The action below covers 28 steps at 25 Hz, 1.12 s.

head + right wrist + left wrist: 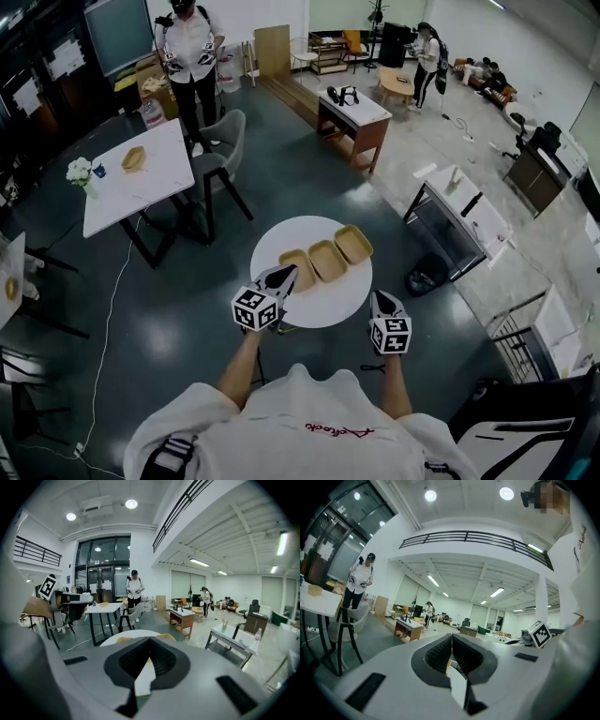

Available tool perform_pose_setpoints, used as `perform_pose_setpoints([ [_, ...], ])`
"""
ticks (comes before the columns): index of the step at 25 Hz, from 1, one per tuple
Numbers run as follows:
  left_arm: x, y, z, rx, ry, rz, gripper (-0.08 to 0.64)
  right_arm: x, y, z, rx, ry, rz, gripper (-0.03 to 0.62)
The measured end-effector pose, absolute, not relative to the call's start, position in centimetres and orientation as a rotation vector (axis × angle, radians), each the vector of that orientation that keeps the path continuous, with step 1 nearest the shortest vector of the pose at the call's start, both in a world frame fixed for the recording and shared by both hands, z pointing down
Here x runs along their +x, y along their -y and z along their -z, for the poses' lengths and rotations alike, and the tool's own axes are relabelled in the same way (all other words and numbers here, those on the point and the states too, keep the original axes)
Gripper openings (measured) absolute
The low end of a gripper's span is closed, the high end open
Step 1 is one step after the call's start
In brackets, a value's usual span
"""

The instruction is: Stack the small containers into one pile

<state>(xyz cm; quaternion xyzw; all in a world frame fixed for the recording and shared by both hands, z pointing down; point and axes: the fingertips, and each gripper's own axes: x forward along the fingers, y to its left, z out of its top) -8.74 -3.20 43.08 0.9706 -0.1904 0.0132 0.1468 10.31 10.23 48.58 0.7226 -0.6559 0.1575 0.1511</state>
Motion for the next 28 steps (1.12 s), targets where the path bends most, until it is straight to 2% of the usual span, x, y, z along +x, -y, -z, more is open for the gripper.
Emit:
perform_pose_setpoints([
  [13,-7.0,3.1,-44.9,2.784,0.494,-0.083,0.012,11.2,-10.9,-50.8,2.097,1.849,-0.516,0.02],
  [28,-3.2,8.8,-45.4,2.776,0.547,-0.102,0.012,15.7,-4.4,-51.8,2.059,1.893,-0.531,0.02],
])
